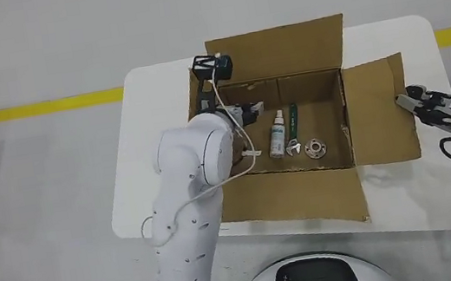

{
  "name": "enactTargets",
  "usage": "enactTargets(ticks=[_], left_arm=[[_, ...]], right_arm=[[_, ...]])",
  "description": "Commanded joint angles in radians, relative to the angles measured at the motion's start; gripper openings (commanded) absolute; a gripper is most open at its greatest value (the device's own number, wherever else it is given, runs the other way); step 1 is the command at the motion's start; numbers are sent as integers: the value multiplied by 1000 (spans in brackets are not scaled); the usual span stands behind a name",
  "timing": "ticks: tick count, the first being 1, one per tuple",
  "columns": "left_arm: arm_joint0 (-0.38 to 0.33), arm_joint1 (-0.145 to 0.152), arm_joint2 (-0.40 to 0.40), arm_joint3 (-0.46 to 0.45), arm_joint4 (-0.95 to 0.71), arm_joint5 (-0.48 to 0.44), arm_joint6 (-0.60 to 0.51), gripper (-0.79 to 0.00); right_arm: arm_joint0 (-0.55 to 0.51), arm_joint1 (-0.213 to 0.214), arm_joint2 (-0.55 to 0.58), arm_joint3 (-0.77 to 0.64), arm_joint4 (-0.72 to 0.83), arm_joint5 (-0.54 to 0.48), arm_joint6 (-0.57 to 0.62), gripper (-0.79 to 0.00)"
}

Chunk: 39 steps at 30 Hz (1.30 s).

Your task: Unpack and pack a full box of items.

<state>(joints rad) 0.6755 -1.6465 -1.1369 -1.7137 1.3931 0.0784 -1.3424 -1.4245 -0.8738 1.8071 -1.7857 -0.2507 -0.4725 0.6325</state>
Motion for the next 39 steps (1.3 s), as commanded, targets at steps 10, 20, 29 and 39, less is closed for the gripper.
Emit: enactTargets(ticks=[10,20,29,39], left_arm=[[-65,-42,213,176,-40,66,21,0],[-95,-64,261,347,-15,90,32,0],[-97,-66,264,362,-16,90,38,0],[-77,-74,285,405,2,102,87,-265]], right_arm=[[-14,1,14,-1,2,-7,-3,-785],[-25,2,22,-7,-1,-9,-13,-785],[-24,2,19,-11,-3,-5,-15,-785],[-26,4,27,-6,-8,-11,-6,-785]])
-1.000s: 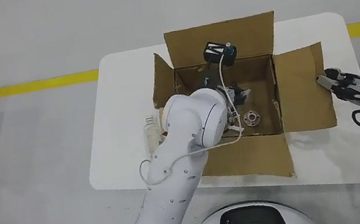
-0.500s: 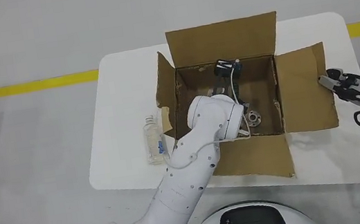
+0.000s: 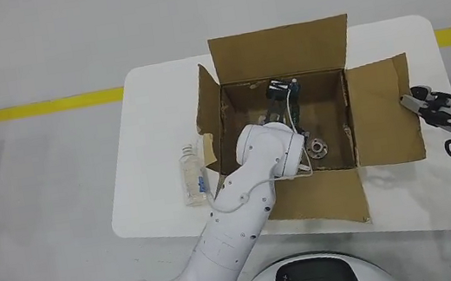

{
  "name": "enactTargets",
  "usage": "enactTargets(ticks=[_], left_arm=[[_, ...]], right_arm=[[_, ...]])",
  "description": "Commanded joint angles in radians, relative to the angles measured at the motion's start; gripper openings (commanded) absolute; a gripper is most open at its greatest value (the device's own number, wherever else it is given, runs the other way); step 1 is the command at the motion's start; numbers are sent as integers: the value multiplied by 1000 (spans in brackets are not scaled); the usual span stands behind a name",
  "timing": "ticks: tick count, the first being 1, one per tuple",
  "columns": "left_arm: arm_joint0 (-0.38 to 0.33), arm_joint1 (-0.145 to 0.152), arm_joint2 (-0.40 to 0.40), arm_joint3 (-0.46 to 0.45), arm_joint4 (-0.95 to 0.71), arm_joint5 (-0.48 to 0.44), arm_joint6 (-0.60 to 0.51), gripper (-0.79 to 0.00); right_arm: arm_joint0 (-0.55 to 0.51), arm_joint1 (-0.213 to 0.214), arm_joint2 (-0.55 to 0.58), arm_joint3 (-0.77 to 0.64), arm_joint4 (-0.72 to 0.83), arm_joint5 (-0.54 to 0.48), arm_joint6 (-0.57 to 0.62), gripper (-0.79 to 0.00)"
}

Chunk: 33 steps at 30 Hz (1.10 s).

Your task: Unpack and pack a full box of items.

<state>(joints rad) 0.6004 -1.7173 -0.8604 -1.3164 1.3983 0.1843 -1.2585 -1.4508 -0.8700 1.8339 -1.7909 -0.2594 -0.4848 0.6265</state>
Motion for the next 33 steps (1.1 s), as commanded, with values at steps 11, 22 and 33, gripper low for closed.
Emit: enactTargets(ticks=[11,22,33], left_arm=[[-59,-41,64,169,11,28,39,-576],[-86,-63,47,247,0,42,52,-434],[-98,-78,36,300,19,49,60,-428]], right_arm=[[-15,1,12,5,3,-4,-2,-785],[-14,2,10,-2,4,-6,-2,-785],[-7,2,3,0,1,-6,-4,-785]])
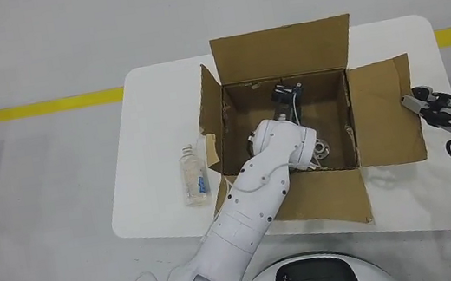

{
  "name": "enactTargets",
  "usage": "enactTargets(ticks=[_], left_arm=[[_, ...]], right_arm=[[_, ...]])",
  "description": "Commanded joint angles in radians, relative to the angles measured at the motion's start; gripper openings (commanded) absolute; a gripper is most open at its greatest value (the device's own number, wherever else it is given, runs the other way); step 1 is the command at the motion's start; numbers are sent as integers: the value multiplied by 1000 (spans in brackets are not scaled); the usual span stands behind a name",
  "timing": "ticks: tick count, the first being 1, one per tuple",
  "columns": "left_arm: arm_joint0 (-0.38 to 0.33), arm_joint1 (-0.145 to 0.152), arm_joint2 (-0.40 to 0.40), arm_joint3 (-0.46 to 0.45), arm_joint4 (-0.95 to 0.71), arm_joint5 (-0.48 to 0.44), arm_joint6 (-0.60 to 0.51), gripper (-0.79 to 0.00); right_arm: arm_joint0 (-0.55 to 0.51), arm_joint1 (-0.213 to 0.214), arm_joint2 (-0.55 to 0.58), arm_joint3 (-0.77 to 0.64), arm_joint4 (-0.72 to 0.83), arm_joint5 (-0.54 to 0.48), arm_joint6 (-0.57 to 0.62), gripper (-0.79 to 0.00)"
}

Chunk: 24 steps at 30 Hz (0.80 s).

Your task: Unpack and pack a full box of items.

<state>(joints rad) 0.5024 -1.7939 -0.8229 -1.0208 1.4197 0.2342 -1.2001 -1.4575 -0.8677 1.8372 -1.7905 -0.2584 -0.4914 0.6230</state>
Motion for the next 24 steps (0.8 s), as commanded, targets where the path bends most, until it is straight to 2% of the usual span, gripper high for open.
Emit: enactTargets(ticks=[1,6,8,10,24], left_arm=[[0,-3,-4,10,-6,-2,1,-425],[-3,-10,-16,47,-20,-2,16,-394],[-8,-12,-23,65,-31,-9,23,-302],[-17,-15,-17,85,-10,-8,27,-419],[-40,-37,-24,163,-8,-15,50,-397]], right_arm=[[0,0,-1,0,-1,0,-1,-785],[0,0,-5,2,-4,2,-2,-785],[0,0,-6,2,-5,2,-3,-785],[1,0,-6,2,-5,2,-4,-785],[1,1,-11,6,-9,3,-3,-785]])
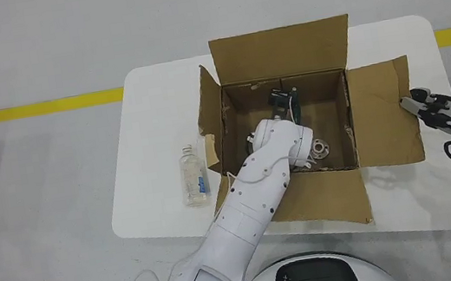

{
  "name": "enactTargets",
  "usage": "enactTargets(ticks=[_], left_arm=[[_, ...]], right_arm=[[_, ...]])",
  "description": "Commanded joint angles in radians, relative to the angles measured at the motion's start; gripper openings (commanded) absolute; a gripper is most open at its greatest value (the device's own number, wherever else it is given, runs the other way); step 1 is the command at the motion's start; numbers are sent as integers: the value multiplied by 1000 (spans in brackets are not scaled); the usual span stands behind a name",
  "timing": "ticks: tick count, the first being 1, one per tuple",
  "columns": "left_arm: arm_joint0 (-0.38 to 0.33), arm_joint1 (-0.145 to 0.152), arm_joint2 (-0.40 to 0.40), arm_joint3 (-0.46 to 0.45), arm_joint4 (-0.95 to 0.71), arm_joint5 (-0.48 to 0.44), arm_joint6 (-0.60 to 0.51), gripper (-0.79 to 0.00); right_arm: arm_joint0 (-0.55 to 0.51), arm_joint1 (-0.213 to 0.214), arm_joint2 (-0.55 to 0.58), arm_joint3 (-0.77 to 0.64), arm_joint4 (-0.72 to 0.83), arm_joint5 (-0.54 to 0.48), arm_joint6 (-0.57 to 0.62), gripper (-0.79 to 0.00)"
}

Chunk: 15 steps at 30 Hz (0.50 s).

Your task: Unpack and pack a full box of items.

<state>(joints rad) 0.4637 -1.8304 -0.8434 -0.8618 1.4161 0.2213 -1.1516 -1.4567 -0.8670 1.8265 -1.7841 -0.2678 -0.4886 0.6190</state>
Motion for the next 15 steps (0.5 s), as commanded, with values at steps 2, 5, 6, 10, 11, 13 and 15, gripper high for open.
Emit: enactTargets(ticks=[2,5,6,10,11,13,15], left_arm=[[-5,-3,-6,15,-5,-3,8,-394],[-13,-7,-10,29,-6,-3,9,-403],[-15,-9,-11,33,-7,-4,10,-419],[-24,-12,-19,48,-8,-6,17,-785],[-25,-13,-21,51,-8,-7,20,-785],[-25,-14,-27,51,-13,-11,28,-785],[-26,-15,-33,46,-18,-16,32,-785]], right_arm=[[2,0,-2,0,0,2,1,-785],[4,0,-4,0,1,1,1,-785],[4,0,-5,0,0,1,1,-785],[7,1,-6,2,-1,1,1,-785],[7,1,-7,3,-1,1,1,-785],[9,1,-7,4,0,1,2,-785],[12,1,-8,5,-2,0,5,-785]])
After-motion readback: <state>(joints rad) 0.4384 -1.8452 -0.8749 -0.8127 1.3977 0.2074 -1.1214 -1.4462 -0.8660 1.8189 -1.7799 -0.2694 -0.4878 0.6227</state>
